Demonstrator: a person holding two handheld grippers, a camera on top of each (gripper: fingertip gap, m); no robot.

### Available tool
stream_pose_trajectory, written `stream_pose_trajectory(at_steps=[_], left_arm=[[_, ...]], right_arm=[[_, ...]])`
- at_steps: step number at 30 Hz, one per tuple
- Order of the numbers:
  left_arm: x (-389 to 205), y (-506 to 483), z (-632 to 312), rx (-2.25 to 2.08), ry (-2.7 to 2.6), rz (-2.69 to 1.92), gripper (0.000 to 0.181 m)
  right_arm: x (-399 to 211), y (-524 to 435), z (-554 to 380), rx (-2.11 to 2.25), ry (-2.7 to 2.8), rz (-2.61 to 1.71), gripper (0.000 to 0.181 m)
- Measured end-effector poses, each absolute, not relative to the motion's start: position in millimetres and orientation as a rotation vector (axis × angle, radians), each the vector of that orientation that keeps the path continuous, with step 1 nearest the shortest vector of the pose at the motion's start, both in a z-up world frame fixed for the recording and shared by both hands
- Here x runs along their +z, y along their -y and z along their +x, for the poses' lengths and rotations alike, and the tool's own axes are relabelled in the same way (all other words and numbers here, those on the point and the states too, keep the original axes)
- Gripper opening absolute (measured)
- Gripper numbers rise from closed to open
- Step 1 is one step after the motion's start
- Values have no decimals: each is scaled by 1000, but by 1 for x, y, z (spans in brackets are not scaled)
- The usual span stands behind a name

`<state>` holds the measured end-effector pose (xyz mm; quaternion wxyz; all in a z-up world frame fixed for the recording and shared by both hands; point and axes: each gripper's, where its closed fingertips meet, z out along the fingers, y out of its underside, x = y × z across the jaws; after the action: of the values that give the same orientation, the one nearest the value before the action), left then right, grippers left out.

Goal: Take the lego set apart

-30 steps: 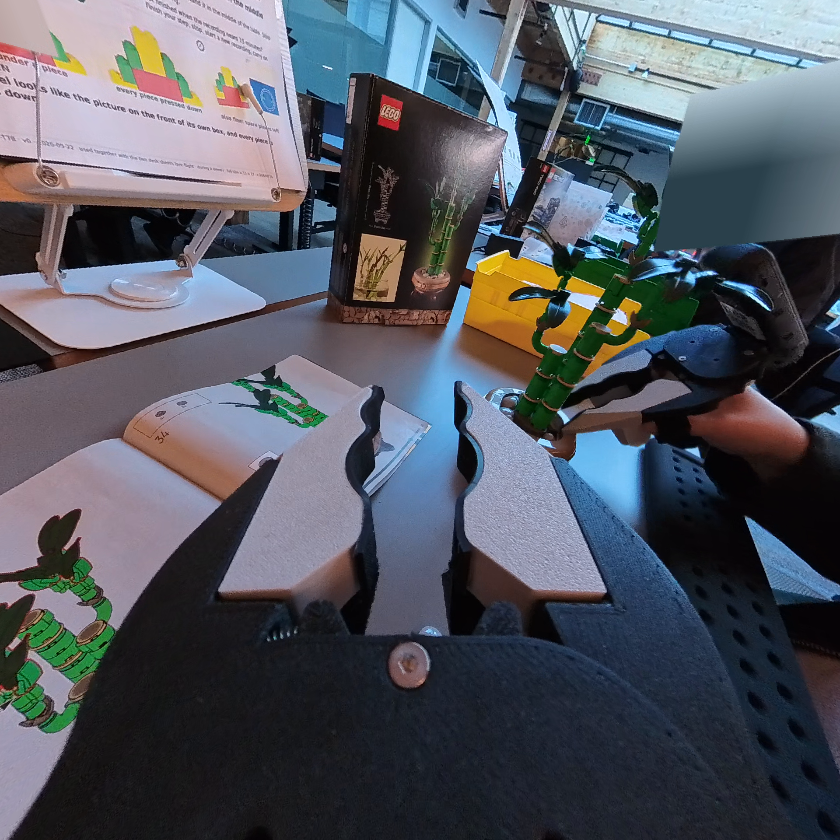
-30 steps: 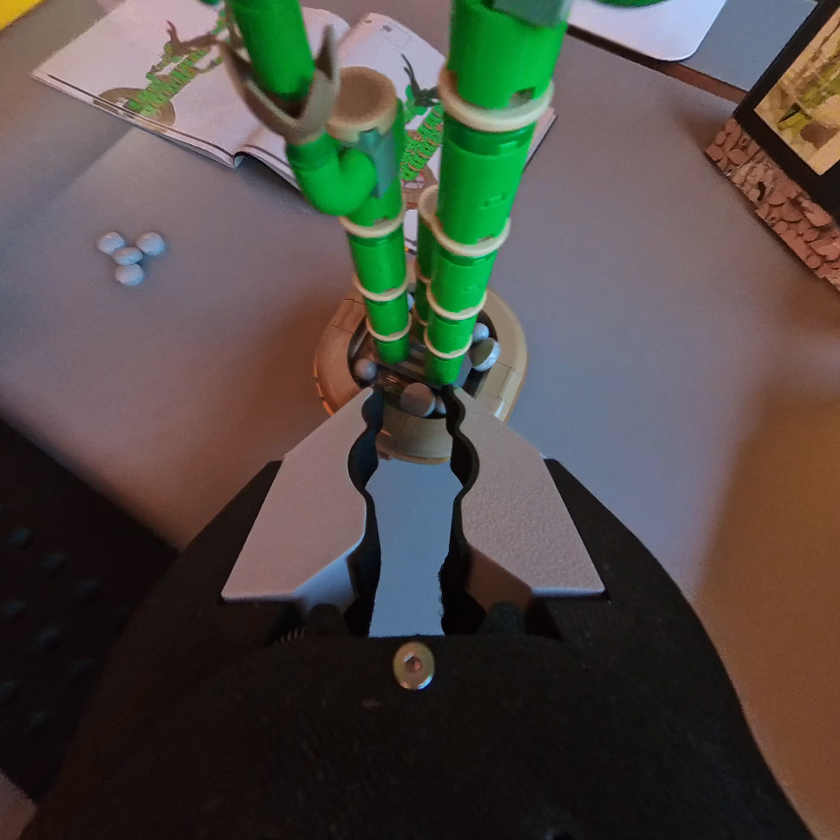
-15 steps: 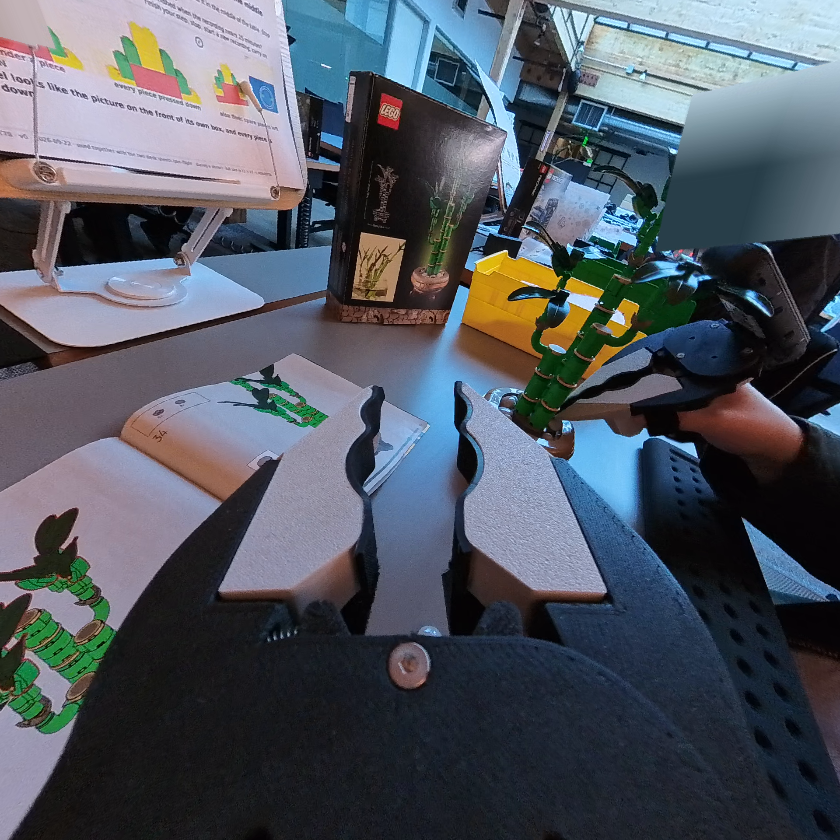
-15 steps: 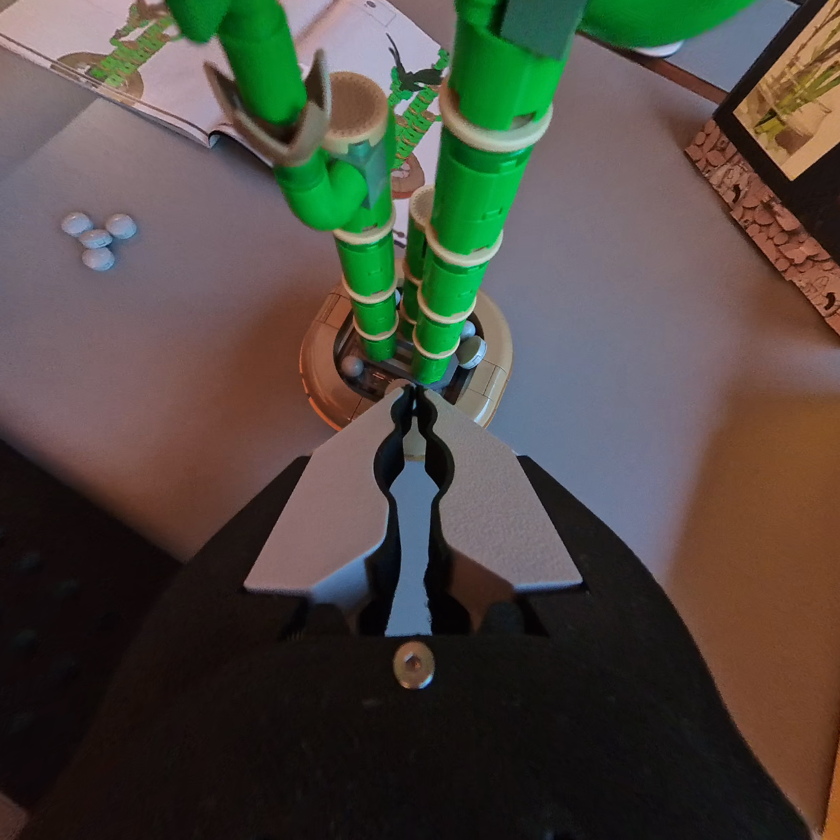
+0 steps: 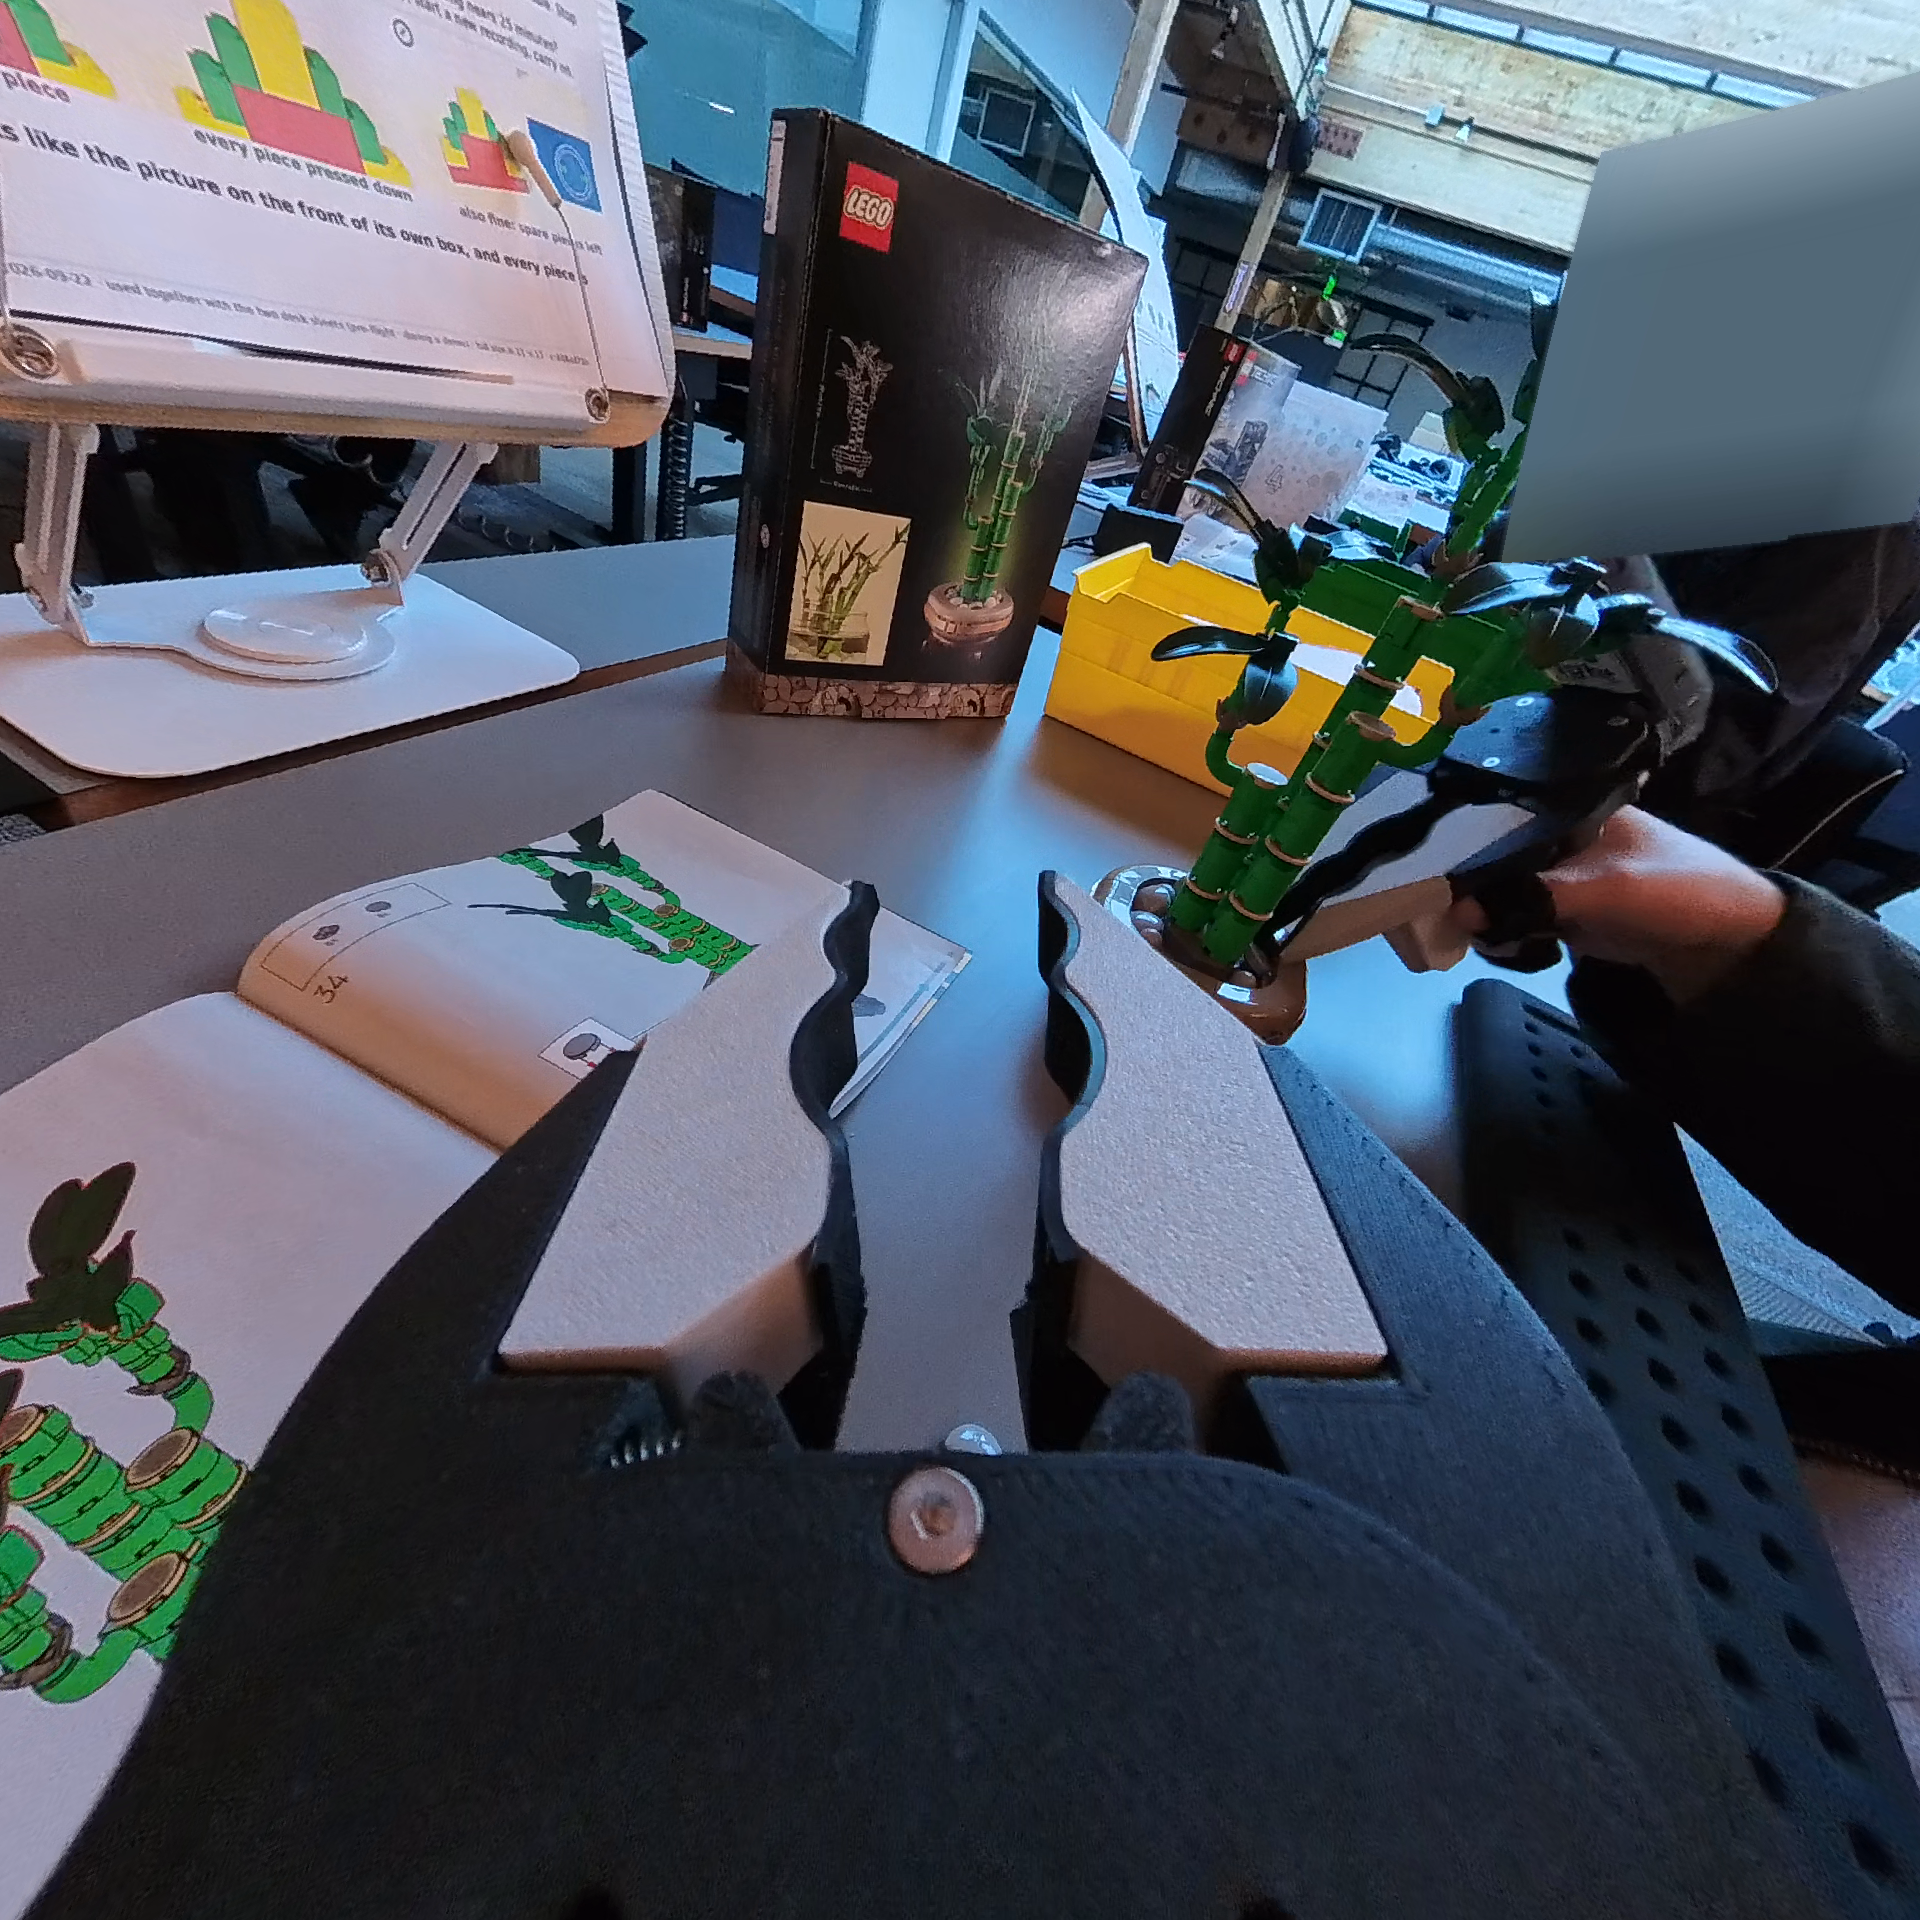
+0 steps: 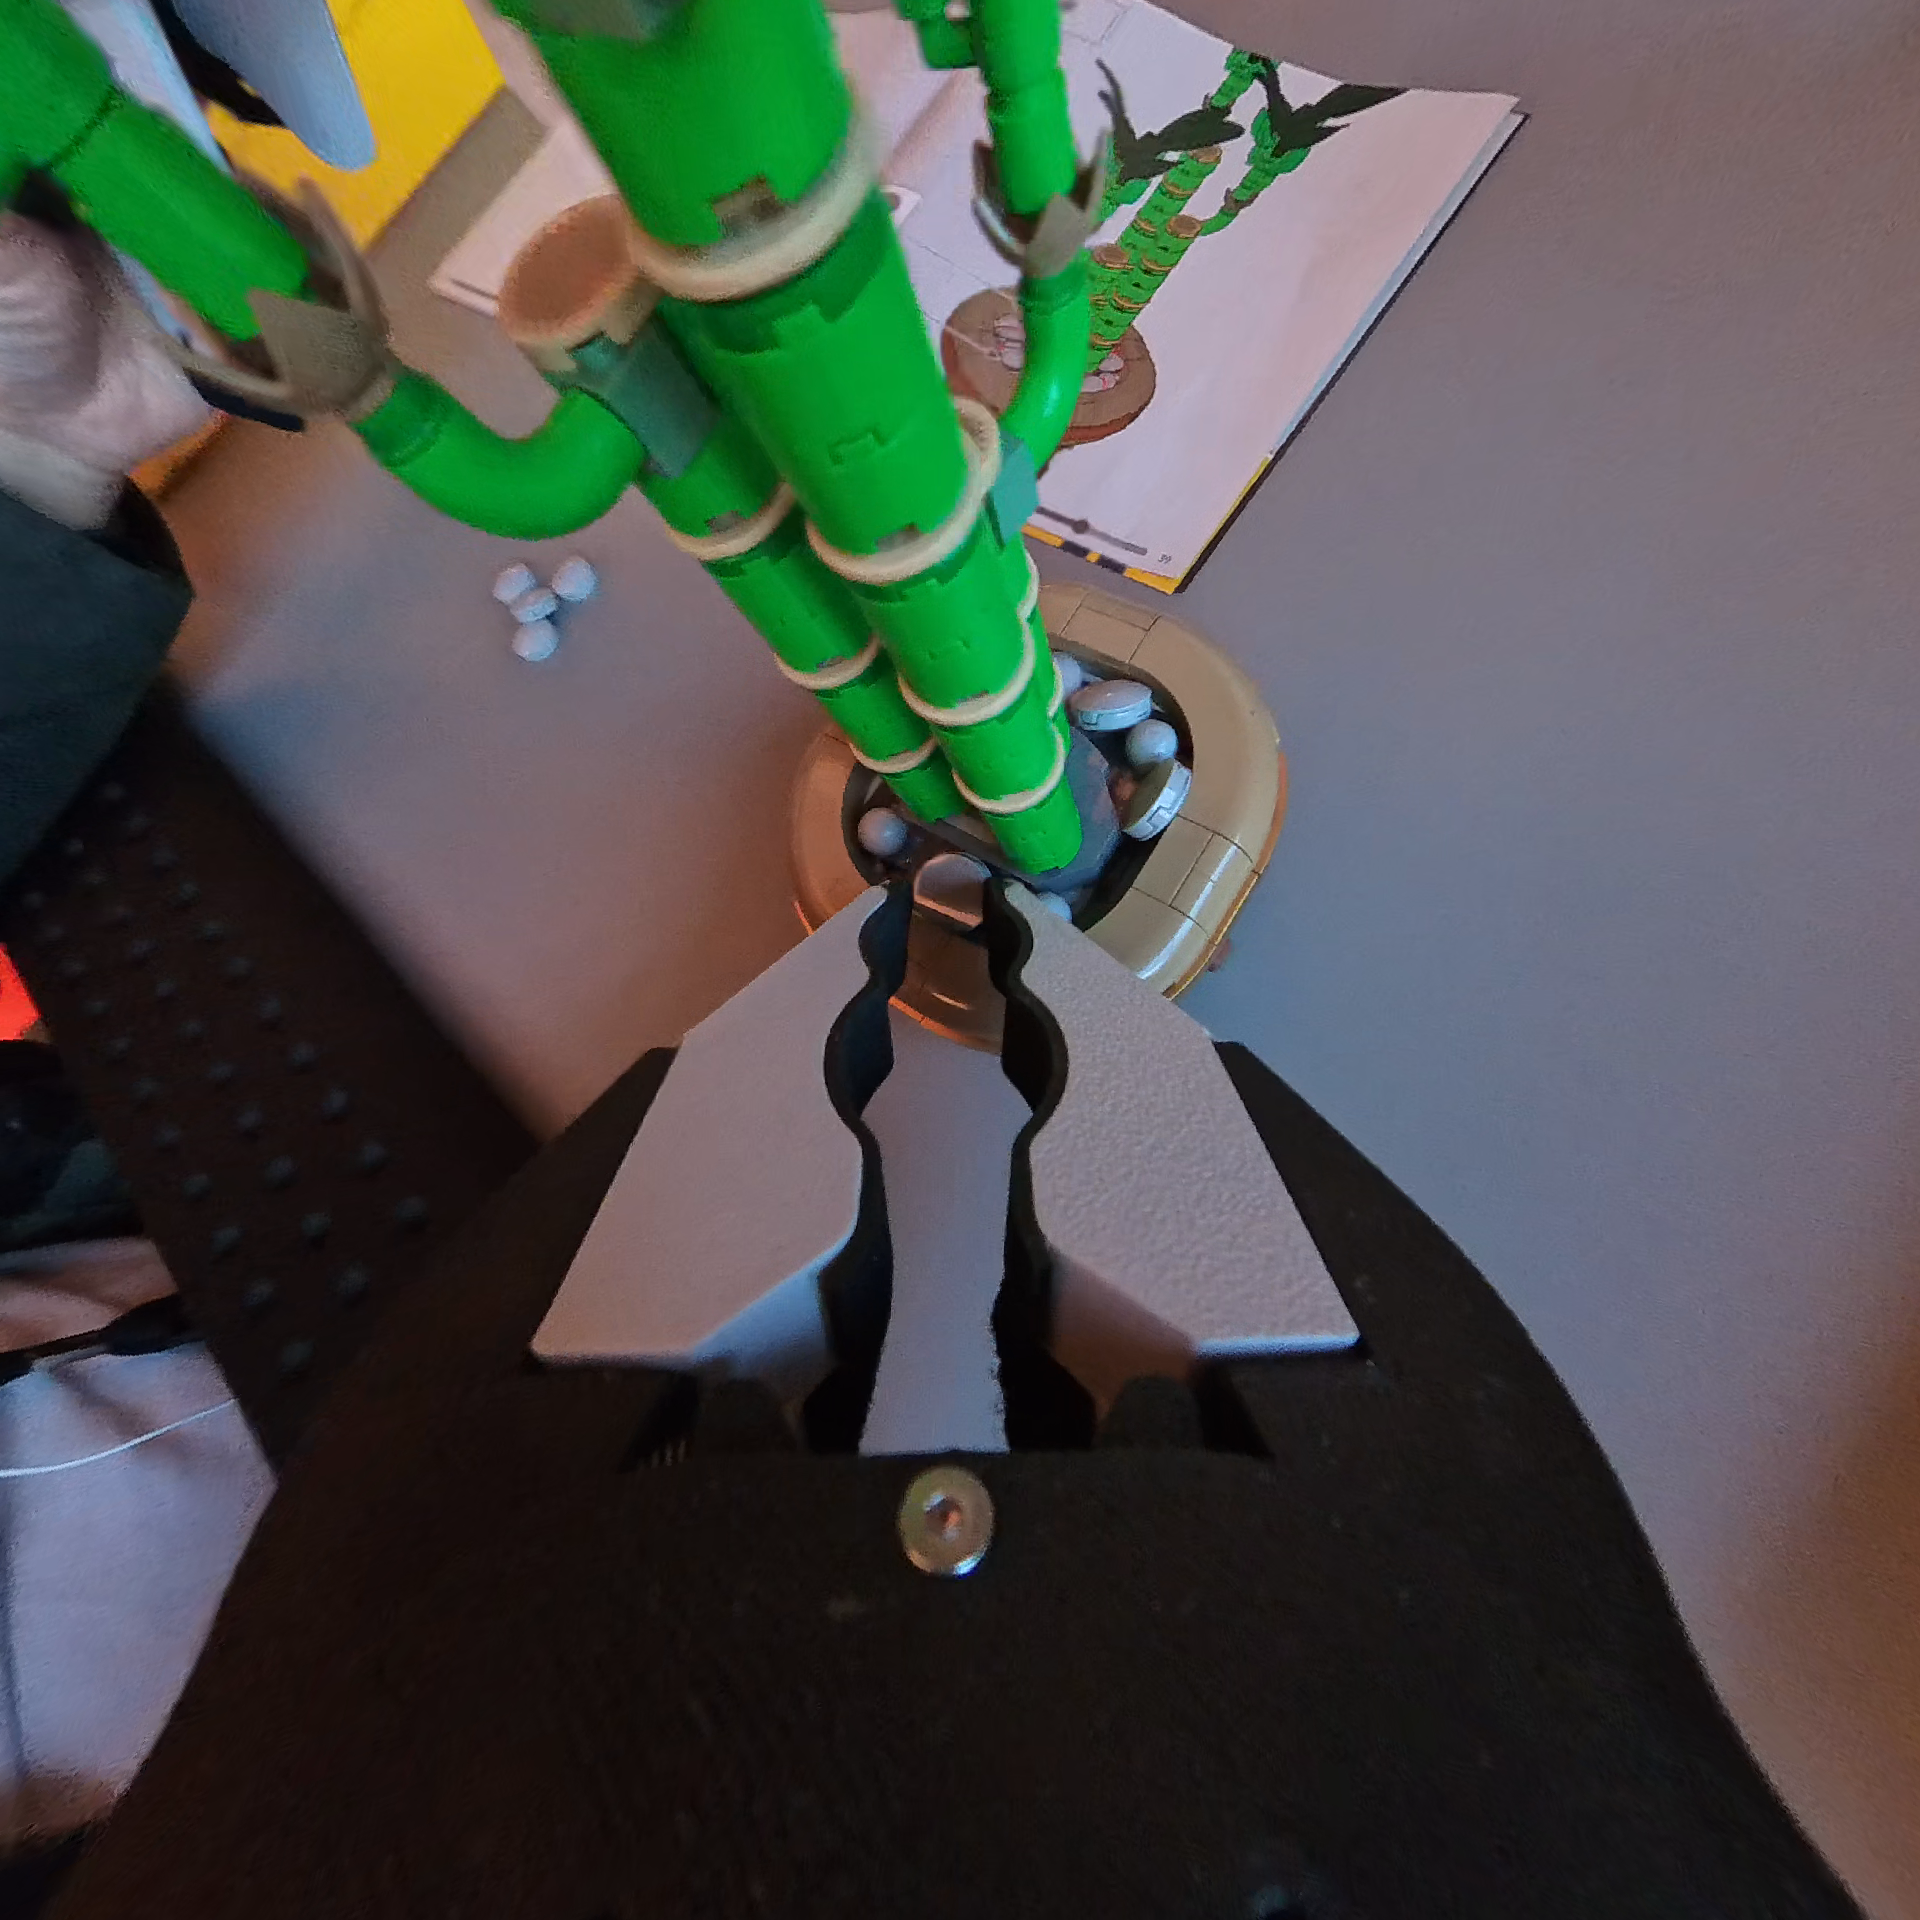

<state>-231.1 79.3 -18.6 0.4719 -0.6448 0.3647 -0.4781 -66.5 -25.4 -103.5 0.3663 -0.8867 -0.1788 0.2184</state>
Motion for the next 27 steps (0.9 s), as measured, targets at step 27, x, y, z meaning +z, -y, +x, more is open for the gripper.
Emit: stream_pose_trajectory(at_steps=[27], left_arm=[[-19, -81, -232, -1168, -883, -1584, 31]], right_arm=[[-100, 22, -79, 414, 520, -2142, 3]])
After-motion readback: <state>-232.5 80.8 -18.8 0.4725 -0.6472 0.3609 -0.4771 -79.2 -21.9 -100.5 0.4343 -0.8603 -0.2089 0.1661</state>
